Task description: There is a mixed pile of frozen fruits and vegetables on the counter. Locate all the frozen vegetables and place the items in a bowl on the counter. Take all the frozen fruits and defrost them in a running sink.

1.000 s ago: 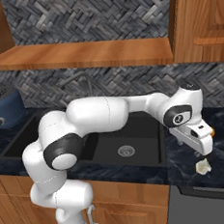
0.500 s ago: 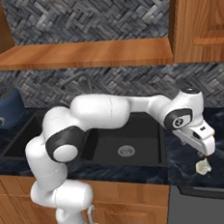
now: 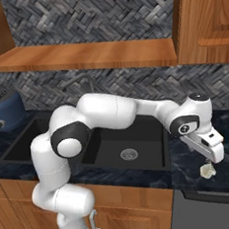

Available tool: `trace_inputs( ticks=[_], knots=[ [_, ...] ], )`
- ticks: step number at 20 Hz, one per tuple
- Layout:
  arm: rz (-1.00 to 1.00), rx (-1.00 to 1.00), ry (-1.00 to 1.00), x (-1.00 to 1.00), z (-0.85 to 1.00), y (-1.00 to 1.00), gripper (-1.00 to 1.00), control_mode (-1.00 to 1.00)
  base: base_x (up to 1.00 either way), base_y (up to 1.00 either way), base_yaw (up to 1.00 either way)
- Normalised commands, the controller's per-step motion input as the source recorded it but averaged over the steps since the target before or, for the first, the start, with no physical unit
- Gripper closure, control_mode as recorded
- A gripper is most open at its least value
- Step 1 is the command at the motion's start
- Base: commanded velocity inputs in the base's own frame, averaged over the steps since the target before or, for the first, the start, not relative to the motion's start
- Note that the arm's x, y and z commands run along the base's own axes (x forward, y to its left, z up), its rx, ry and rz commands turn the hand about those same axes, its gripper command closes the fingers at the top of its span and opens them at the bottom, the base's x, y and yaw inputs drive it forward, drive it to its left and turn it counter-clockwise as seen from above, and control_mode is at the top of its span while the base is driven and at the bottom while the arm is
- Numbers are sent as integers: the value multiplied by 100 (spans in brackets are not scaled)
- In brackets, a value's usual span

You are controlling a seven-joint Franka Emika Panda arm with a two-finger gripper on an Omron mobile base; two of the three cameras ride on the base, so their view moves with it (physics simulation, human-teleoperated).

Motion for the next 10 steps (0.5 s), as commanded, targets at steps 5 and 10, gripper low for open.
trace_inputs(
  ticks=[5, 10],
  knots=[
    [0, 2, 0, 0, -9, -6, -100, -100, 0, 0, 0],
    [0, 2, 0, 7, -17, -4, -100, -100, 0, 0, 0]
  ],
)
